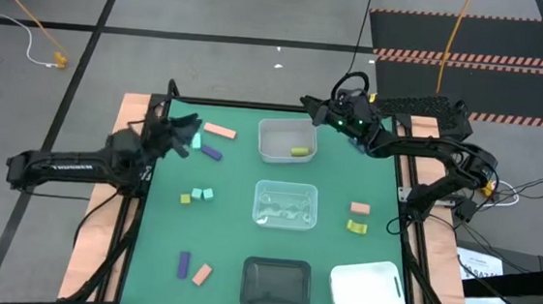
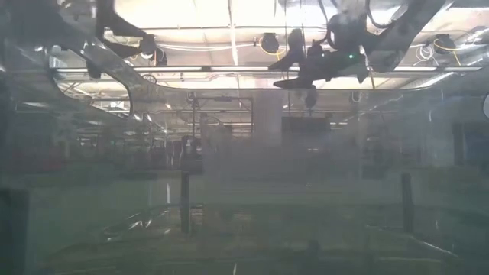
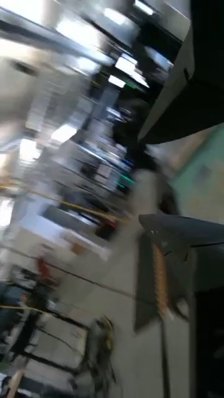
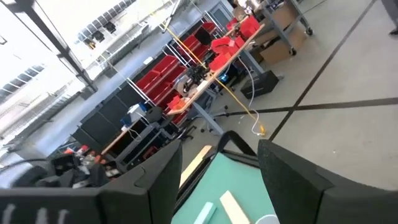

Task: Sort & place blocks by color
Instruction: Put the top left violet block into the transparent bin

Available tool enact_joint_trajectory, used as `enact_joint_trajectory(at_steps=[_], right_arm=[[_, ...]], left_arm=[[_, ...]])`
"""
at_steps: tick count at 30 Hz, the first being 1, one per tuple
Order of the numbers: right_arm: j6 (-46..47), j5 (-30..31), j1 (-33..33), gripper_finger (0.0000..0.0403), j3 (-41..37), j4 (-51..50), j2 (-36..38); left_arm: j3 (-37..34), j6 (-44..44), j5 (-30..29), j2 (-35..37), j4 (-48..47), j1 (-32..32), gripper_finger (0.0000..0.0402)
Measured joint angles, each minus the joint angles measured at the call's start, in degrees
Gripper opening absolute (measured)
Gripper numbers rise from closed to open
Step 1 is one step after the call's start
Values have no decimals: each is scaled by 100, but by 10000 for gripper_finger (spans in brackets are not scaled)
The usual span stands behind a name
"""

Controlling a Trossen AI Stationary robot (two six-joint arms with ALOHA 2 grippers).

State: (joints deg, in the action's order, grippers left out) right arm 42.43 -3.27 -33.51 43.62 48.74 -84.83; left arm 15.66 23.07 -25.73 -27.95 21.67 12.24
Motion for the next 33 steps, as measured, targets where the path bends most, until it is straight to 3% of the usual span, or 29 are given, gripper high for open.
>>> enact_joint_trajectory(at_steps=[6,11,18,24,28,33], right_arm=[[-161,0,-27,201,0,-355,257],[-496,0,-10,201,0,-938,486],[-826,8,-16,201,0,-1752,657],[-1343,12,-16,201,0,-2370,657],[-1823,9,-25,201,0,-2758,657],[-2224,7,-29,201,0,-3076,657]], left_arm=[[1124,-778,201,-697,-2015,369,198],[1724,-1588,562,-1403,-2935,752,198],[1942,-2168,1548,-2576,-3249,1201,198],[1965,-2169,1693,-3430,-3560,1423,198],[1965,-3243,1718,-3809,-3591,1497,198],[1965,-4410,2353,-4228,-3796,1640,198]])
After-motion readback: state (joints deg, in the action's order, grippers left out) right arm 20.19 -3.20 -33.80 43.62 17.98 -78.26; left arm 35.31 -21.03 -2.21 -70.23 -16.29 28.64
